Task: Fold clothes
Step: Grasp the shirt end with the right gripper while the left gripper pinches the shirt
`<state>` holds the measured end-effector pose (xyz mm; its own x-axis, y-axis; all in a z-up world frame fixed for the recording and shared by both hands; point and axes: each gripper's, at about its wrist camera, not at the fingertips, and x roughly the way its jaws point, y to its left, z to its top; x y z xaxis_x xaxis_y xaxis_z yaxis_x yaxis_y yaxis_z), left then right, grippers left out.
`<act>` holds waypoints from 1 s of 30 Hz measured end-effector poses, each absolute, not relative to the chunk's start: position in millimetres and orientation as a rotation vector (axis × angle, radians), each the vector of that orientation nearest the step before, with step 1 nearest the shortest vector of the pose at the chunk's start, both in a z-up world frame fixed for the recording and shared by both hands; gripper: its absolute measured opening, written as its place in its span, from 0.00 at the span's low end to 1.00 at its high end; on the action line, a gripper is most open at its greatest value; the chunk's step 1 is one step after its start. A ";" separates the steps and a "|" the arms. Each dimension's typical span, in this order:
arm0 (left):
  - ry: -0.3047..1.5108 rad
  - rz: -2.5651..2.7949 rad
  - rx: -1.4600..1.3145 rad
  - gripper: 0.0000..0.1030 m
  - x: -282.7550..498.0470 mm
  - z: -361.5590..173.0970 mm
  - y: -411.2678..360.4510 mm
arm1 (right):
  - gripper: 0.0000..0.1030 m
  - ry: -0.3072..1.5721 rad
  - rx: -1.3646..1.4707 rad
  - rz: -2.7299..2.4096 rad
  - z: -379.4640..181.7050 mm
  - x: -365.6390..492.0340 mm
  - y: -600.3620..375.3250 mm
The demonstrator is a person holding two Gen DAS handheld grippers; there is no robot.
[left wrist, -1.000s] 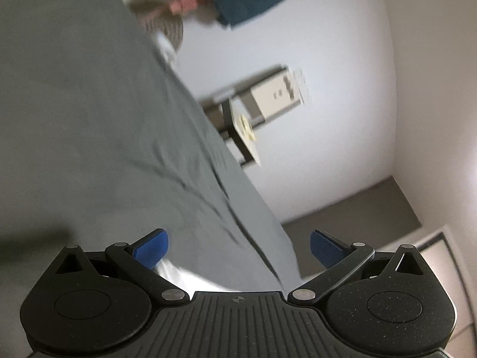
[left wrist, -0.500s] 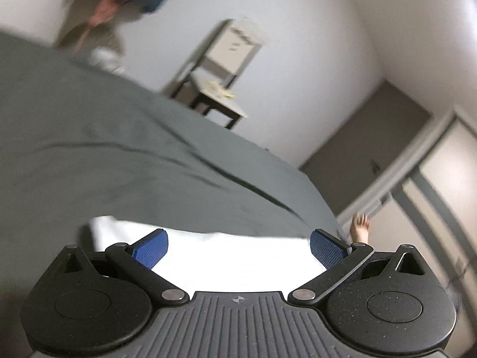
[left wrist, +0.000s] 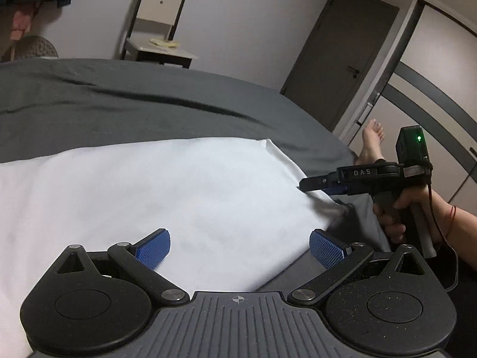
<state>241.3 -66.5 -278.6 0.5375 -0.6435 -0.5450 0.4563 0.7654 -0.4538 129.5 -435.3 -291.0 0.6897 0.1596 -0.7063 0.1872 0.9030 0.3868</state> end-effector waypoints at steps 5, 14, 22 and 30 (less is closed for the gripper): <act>0.731 -0.597 -0.272 0.76 226.2 -281.0 -77.5 | 0.37 0.820 0.502 0.116 -297.7 140.7 -440.1; 0.684 -0.398 -0.433 0.44 221.7 -270.9 -90.0 | 0.38 0.780 0.752 0.066 -311.9 141.6 -461.4; 0.650 -0.197 -0.514 0.27 267.4 -270.9 -111.6 | 0.40 0.774 0.676 0.060 -314.0 151.6 -448.8; 0.714 -0.117 -0.511 0.04 264.3 -306.7 -119.5 | 0.43 0.787 0.568 0.062 -306.5 150.2 -442.0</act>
